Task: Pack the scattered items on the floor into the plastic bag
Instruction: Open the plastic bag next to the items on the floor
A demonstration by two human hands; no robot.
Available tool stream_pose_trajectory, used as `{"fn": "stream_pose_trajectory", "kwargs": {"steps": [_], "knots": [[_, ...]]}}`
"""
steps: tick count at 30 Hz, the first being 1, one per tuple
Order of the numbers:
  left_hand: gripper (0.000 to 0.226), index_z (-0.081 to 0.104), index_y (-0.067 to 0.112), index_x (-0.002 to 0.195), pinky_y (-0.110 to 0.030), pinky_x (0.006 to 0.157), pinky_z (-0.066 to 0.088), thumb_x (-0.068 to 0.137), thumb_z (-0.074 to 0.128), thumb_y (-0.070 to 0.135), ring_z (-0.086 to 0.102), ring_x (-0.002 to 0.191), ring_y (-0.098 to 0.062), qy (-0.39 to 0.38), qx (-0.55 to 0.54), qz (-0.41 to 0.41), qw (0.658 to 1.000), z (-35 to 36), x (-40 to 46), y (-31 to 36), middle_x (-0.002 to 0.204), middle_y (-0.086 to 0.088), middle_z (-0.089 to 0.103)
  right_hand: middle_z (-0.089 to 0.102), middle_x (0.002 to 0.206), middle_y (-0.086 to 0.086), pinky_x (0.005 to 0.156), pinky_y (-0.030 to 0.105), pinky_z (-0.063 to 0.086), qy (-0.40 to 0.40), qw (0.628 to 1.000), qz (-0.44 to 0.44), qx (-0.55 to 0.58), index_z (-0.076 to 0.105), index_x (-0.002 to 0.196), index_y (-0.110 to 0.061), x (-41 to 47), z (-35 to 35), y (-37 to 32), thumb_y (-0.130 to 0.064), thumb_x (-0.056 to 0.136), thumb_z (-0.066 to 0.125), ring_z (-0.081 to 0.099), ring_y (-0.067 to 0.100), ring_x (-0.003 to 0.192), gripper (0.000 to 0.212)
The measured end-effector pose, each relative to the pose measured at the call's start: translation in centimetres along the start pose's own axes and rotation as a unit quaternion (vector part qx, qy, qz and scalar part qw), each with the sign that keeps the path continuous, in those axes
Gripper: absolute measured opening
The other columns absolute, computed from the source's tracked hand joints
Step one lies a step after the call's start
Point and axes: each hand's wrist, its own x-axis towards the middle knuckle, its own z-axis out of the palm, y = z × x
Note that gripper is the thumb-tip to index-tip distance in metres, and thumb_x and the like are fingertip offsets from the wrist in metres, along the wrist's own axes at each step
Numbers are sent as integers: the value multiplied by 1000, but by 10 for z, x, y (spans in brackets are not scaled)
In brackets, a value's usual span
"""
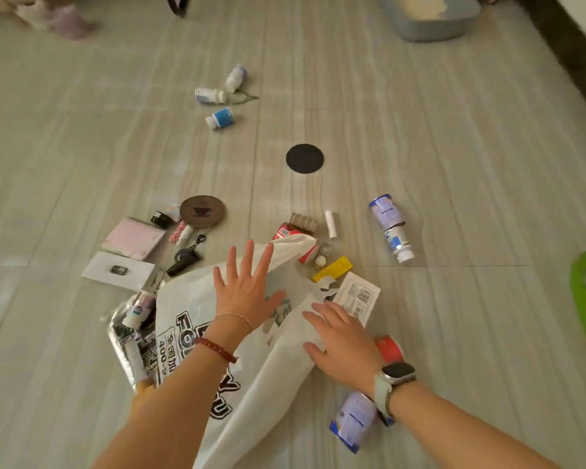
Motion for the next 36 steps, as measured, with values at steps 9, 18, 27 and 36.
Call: {"fn": "stream_pose_trajectory", "kwargs": {"steps": [9,18,27,36], "knots": [[32,61,10,85,-29,70,38,93,43,35,49,74,-22,-10,-153,44,987,68,41,-70,77,-6,58,58,118,-1,89,27,29,33,958,-208,-195,33,136,-28,76,100,46,-52,83,48,48,17,110,60],[14,64,10,83,-29,64,59,71,60,2,65,73,-24,202,-843,-218,448,52,-40,-214,83,-11,69,38,93,5,81,31,39,413,827,-365,-112,49,106,-17,102,58,20,-19,82,49,42,25,92,24],[25,55,15,111,-34,66,54,94,39,10,61,81,-17,337,-752,-215,524,60,-116,-214,105,-6,60,54,113,8,101,38,33,323,893,-309,-43,53,115,-14,96,32,-11,-53,90,34,48,24,108,49],[28,70,46,83,-31,98,42,80,55,22,61,103,-4,225,-564,-134,783,41,-168,-204,106,15,67,29,149,13,109,48,32,71,987,-38,139,10,145,-21,167,54,-71,-53,80,56,32,32,134,85]]}}
